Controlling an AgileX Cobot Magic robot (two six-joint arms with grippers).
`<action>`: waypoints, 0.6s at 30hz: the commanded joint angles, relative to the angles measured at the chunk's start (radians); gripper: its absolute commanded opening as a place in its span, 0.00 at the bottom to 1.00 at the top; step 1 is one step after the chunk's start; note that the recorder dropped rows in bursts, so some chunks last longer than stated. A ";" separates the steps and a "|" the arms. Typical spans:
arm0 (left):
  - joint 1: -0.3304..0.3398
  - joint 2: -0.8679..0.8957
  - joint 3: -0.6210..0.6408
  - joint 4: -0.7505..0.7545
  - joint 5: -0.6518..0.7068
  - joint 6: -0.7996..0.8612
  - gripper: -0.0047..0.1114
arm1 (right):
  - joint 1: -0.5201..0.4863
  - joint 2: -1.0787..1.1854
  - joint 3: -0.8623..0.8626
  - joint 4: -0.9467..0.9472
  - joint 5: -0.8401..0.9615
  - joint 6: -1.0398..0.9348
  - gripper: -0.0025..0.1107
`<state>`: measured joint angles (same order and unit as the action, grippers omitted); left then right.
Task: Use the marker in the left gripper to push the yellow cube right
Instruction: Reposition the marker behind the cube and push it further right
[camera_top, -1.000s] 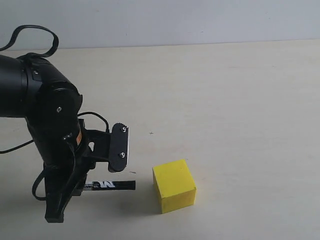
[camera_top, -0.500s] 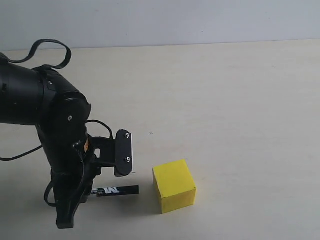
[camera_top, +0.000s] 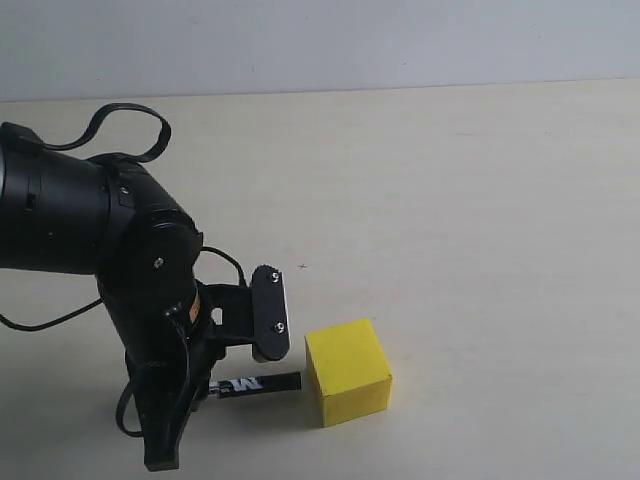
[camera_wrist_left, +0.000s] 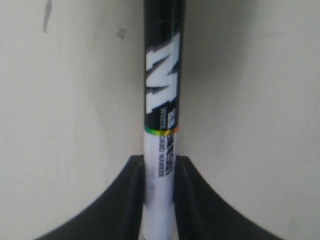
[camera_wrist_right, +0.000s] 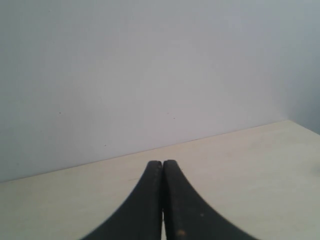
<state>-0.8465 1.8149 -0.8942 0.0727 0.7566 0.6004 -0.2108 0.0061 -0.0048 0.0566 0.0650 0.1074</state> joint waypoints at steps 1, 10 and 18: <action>-0.014 0.000 -0.006 0.001 -0.041 -0.022 0.04 | 0.002 -0.006 0.005 -0.005 -0.006 -0.005 0.02; -0.065 0.000 -0.083 0.002 -0.067 -0.022 0.04 | 0.002 -0.006 0.005 -0.007 -0.006 -0.005 0.02; -0.010 0.000 -0.085 0.065 0.097 0.005 0.04 | 0.002 -0.006 0.005 -0.007 -0.006 -0.005 0.02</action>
<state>-0.8638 1.8166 -0.9741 0.1089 0.7986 0.5933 -0.2108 0.0061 -0.0048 0.0566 0.0650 0.1074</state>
